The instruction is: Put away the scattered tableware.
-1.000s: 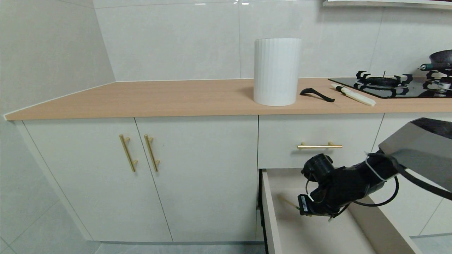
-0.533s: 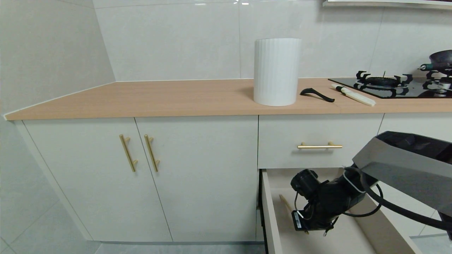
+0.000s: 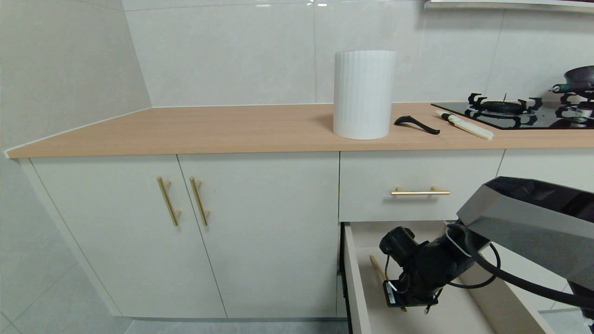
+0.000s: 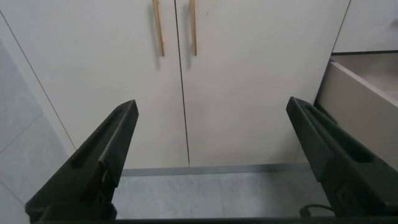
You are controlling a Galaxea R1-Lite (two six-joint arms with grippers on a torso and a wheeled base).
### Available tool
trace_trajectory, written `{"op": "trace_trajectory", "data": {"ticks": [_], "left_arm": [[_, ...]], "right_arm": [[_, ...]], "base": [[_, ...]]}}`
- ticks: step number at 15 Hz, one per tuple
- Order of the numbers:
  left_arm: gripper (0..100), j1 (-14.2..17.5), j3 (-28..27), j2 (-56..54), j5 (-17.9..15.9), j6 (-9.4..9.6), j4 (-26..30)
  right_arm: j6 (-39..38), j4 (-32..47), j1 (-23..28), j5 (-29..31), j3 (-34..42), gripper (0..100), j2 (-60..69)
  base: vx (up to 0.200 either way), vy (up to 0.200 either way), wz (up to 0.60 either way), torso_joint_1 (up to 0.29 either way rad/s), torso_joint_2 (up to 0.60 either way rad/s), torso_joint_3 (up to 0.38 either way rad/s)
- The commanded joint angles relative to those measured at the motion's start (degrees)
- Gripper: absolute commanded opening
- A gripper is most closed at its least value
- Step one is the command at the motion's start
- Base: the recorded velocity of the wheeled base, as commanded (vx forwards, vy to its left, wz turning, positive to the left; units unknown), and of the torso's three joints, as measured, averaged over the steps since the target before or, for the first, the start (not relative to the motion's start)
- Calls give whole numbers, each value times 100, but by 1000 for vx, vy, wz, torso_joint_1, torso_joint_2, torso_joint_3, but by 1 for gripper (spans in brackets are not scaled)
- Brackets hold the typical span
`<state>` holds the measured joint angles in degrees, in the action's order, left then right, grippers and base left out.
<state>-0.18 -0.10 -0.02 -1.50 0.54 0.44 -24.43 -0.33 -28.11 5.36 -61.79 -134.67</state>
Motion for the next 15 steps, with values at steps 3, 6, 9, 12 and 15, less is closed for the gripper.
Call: {"op": "trace_trajectory", "data": {"ticks": [3, 6, 9, 12, 15], "left_arm": [[100, 1, 1, 2, 1, -1, 0], [100, 1, 1, 2, 1, -1, 0], [100, 1, 1, 2, 1, -1, 0], [100, 1, 1, 2, 1, -1, 0], [100, 1, 1, 2, 1, -1, 0]], "right_arm": [[0, -2, -1, 0, 1, 100, 11], [0, -2, -1, 0, 1, 100, 11], [0, 7, 7, 0, 1, 100, 37], [-27, 42, 130, 0, 106, 100, 819], [-9, 525, 438, -9, 124, 100, 2226]], "base": [[0, 0, 0, 0, 0, 0], [0, 0, 0, 0, 0, 0], [0, 0, 0, 0, 0, 0], [0, 0, 0, 0, 0, 0], [0, 0, 0, 0, 0, 0]]}}
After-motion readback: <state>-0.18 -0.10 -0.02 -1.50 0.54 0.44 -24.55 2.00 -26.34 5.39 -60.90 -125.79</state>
